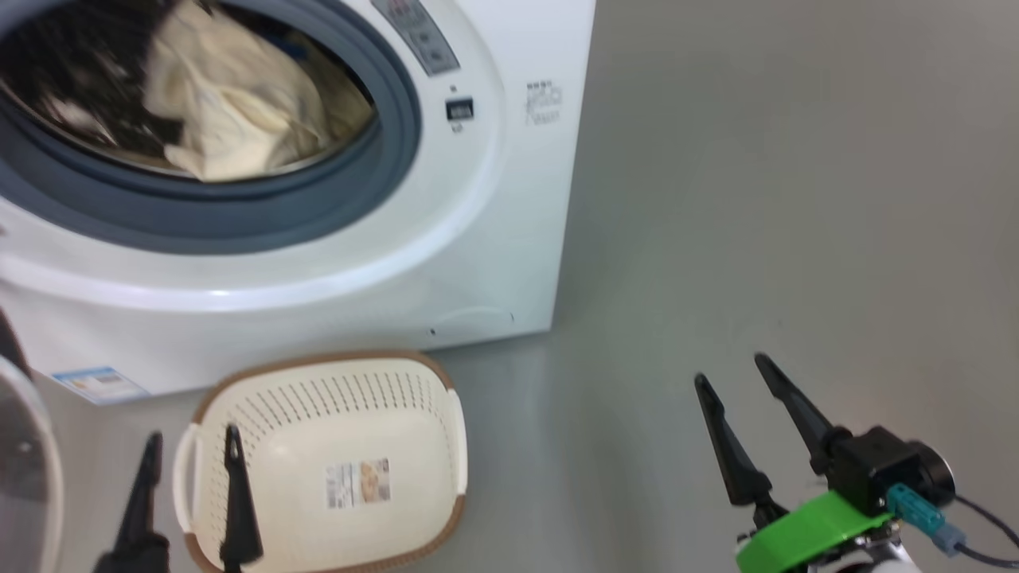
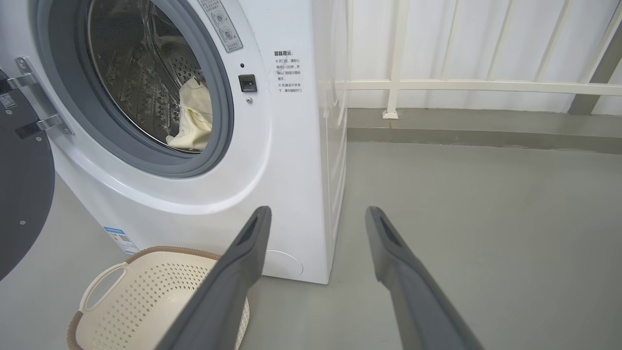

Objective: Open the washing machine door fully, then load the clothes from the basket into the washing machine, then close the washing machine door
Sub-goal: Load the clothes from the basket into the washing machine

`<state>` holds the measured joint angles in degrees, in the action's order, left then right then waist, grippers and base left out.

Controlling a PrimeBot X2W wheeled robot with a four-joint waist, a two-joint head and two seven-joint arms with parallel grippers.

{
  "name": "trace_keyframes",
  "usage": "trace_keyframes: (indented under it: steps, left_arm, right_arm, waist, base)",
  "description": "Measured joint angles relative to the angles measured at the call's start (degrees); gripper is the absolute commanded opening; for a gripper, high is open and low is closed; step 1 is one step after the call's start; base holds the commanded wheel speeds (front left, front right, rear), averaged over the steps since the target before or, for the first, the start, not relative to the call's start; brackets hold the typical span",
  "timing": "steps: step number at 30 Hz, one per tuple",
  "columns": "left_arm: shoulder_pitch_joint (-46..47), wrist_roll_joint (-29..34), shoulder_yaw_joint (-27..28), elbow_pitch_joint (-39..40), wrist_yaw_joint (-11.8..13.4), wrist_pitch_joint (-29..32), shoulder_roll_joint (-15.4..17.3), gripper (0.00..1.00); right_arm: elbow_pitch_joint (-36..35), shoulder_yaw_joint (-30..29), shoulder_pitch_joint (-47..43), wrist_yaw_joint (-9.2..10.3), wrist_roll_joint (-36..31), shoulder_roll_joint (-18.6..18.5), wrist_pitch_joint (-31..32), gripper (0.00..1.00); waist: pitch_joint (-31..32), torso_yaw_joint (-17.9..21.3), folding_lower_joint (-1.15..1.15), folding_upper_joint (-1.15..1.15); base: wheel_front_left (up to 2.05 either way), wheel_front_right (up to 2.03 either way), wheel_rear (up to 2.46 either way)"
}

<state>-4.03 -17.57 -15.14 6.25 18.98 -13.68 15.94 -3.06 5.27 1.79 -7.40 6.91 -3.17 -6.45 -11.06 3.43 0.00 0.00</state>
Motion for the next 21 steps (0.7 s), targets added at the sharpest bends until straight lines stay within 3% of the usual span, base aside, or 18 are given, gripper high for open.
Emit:
trace_keyframes:
  steps: [12, 21]
  left_arm:
    - [-6.07, -0.27, -2.31, -0.11, -0.01, 1.05, -0.18, 1.0]
    - [-6.47, -0.27, -3.31, 0.01, -0.01, 1.34, -0.18, 1.0]
  right_arm:
    - [-3.08, -1.02, -6.97, 0.0, -0.87, 0.27, 3.45, 1.0]
    - [-4.64, -1.34, -9.09, 0.0, -0.86, 0.45, 4.13, 1.0]
  waist:
    - [9.4, -2.0, 0.0, 0.0]
    - [12.18, -2.66, 0.0, 0.0]
  base:
    - [0.0, 0.0, 0.0]
    - [0.0, 0.0, 0.0]
